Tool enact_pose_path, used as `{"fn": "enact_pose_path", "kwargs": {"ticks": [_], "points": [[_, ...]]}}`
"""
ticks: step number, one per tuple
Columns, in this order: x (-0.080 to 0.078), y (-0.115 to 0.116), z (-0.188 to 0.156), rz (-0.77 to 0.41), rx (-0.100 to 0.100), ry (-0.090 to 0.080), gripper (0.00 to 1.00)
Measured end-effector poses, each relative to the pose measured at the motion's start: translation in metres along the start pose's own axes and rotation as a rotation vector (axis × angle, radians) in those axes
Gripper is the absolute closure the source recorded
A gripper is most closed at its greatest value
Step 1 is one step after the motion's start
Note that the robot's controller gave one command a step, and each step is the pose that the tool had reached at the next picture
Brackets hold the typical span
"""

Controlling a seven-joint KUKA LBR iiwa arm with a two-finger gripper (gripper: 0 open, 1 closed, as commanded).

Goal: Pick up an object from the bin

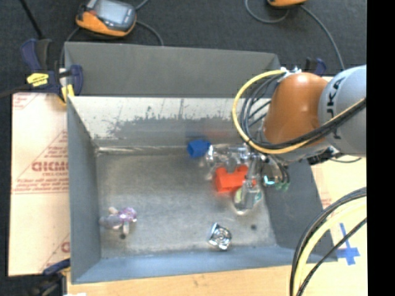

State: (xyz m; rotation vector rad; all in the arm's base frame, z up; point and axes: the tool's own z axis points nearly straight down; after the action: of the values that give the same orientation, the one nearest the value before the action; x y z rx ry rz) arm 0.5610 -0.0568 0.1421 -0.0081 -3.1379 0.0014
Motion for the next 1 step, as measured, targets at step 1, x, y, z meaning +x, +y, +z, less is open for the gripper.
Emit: {"fn": "enact_pose_path", "kwargs": {"ticks": [1], "points": [[-0.0295,-0.016,0.054,0.049,0.0,-0.028,0.0]]}}
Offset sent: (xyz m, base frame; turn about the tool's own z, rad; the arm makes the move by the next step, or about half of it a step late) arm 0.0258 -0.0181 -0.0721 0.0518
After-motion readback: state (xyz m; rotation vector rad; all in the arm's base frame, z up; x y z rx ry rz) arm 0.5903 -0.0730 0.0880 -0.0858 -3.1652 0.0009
